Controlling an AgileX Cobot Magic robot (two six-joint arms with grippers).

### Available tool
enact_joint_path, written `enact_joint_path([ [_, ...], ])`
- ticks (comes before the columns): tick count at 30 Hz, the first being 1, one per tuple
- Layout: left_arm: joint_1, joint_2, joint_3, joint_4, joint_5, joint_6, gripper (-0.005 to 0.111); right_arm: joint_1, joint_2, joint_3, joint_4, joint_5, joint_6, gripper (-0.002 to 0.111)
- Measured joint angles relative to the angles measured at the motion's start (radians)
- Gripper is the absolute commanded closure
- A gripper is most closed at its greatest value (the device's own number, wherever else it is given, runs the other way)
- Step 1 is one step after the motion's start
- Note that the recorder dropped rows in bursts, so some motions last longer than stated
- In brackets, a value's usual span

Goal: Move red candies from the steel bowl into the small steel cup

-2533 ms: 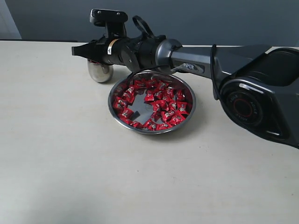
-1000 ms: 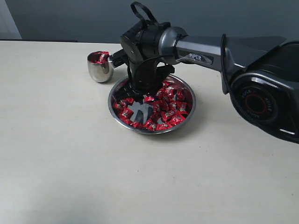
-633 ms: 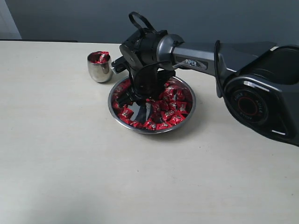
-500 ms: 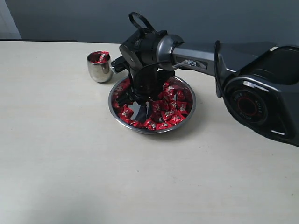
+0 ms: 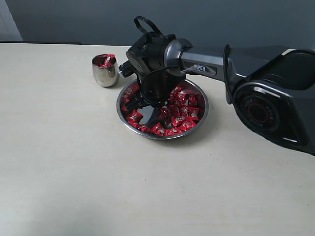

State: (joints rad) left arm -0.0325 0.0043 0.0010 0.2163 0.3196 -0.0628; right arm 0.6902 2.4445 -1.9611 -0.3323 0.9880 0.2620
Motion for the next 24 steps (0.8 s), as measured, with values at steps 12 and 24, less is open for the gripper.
enact_joint_path([
  [12,0.0,0.0,0.0,0.0,0.0,0.0,0.106,0.0,-0.05,0.0,0.008,0.088,0.009,0.108],
  [24,0.0,0.0,0.0,0.0,0.0,0.0,0.106,0.0,-0.075,0.0,0.075,0.184,-0.096,0.066],
])
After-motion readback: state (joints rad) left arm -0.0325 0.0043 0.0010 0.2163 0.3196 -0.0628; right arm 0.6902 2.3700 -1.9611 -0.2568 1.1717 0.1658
